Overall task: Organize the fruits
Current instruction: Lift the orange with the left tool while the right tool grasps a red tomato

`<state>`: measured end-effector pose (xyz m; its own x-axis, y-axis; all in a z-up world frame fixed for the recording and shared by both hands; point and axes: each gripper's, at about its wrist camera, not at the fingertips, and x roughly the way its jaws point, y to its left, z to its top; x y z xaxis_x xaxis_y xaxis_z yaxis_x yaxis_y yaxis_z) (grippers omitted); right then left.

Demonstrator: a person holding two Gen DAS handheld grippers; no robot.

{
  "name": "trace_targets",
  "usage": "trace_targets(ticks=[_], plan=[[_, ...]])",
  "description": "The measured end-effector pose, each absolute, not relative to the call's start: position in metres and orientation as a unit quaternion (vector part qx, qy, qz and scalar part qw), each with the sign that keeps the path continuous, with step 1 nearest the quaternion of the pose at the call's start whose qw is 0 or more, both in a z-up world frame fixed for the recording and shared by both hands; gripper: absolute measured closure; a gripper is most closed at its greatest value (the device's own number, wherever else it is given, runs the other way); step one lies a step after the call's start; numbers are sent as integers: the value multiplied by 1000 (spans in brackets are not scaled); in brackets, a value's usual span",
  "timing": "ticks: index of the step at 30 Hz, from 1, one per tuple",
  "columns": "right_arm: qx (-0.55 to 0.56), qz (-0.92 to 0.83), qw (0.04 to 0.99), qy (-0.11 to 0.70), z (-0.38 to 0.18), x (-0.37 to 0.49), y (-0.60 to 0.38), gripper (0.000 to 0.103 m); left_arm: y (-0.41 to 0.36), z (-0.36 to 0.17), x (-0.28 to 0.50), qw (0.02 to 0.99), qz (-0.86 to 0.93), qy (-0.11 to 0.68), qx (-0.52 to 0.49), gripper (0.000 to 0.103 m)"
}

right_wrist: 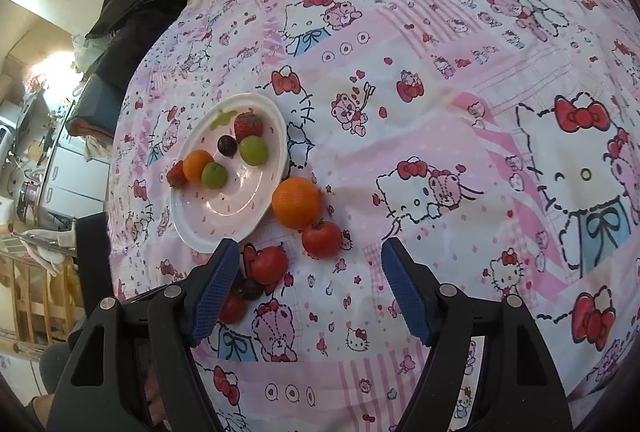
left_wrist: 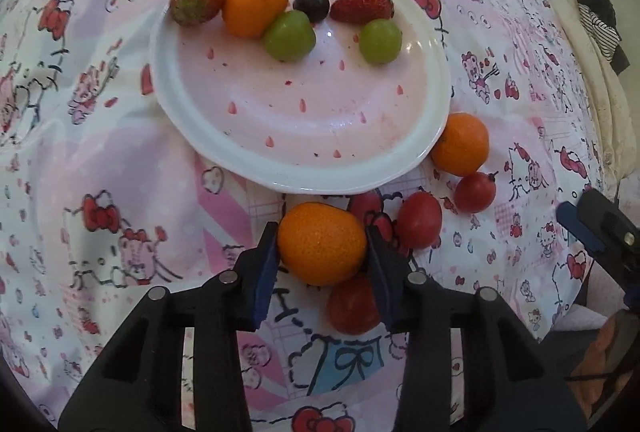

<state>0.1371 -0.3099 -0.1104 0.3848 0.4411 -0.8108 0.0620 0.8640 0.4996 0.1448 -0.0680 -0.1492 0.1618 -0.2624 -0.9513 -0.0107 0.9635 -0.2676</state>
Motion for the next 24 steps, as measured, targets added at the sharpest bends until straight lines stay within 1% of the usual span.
trace_targets(ticks=[6,9,11,13,14,16,20,21,22,24], plan=[[218,113,793,558,-121,144,-302,27,-50,-118,130,777,-77,620,-72,66],[181,102,793,572,-130,151,-290,28,-33,-106,126,783,-67,614,-74,66],[150,97,794,581,-137,156,-279,33,-21,-99,121,787,-58,609,-80,66],[121,101,792,590,-143,162,-268,41,-10,-93,114,789,-49,606,-86,66],[111,100,791,594,-145,164,-264,43,-6,-90,111,792,-48,602,-90,66],[92,95,788,601,-152,168,-257,50,1,-84,105,798,-40,595,-84,66],[66,94,784,609,-160,170,-247,57,18,-78,93,810,-16,581,-75,66],[60,94,784,610,-161,170,-244,59,21,-79,93,808,-17,583,-86,66],[51,95,783,613,-164,171,-241,63,23,-79,93,806,-17,584,-92,66],[43,92,782,614,-166,171,-240,67,22,-81,94,807,-16,583,-89,66]])
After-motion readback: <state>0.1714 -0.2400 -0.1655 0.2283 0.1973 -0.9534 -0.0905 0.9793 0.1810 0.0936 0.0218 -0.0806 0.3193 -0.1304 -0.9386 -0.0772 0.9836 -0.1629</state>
